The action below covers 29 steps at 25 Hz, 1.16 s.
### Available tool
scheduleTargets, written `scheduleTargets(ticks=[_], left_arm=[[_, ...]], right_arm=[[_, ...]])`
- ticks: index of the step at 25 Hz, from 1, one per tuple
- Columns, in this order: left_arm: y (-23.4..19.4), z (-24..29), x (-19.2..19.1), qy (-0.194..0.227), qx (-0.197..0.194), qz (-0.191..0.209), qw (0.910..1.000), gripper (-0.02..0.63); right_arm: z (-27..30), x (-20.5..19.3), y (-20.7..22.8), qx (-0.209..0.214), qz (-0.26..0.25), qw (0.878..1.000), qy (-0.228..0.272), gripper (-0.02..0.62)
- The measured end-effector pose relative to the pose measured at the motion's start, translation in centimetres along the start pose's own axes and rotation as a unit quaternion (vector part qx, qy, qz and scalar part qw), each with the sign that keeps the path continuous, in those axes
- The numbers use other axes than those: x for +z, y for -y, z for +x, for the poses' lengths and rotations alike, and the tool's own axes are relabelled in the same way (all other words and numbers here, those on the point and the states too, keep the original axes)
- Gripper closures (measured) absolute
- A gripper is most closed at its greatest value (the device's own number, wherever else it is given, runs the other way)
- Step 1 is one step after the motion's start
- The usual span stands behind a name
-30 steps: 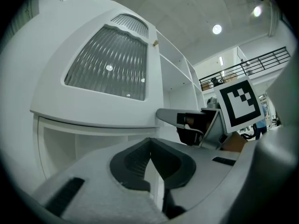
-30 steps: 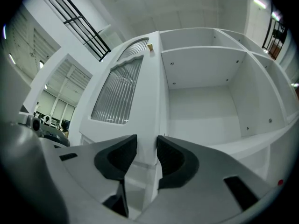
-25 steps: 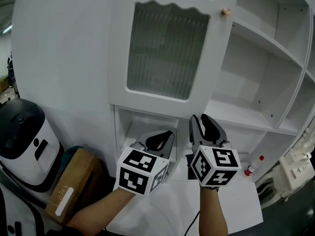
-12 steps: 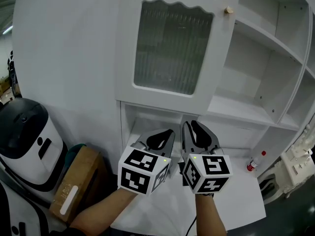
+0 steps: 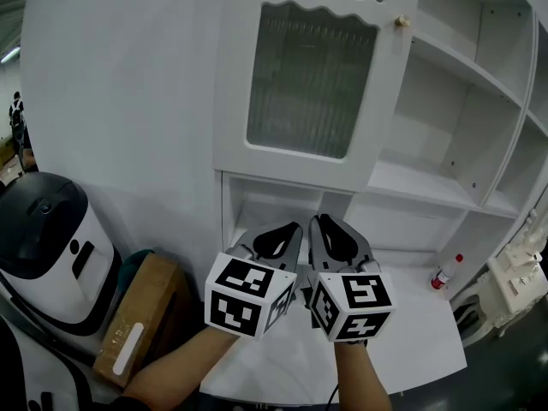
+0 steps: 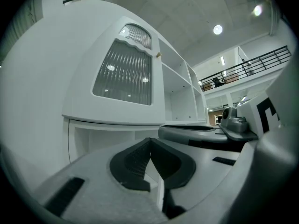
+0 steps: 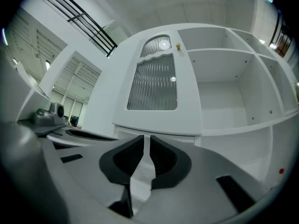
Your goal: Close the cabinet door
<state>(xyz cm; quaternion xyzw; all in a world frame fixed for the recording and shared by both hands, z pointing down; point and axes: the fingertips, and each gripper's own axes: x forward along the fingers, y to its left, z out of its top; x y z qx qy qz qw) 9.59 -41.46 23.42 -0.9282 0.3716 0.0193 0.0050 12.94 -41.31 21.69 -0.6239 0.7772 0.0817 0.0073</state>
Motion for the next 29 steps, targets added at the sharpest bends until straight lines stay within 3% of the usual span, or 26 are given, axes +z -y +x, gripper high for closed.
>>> scheduleTargets(ticks=[7,29], left_arm=[[-0.8,-1.6,0.0,0.001,-0.003,0.003,1.0000,0.592],[-2.4,-3.1,-0.1,-0.006,-0.011,0.002,0.9999,0.592]], right_arm=[[-0.3,-0.1,-2.1,-0.001,-0.002,1.000,-0.004,0.569],[0.2,-0.3,-4.2,-0.007,-0.004,1.000,-0.017,0.568]])
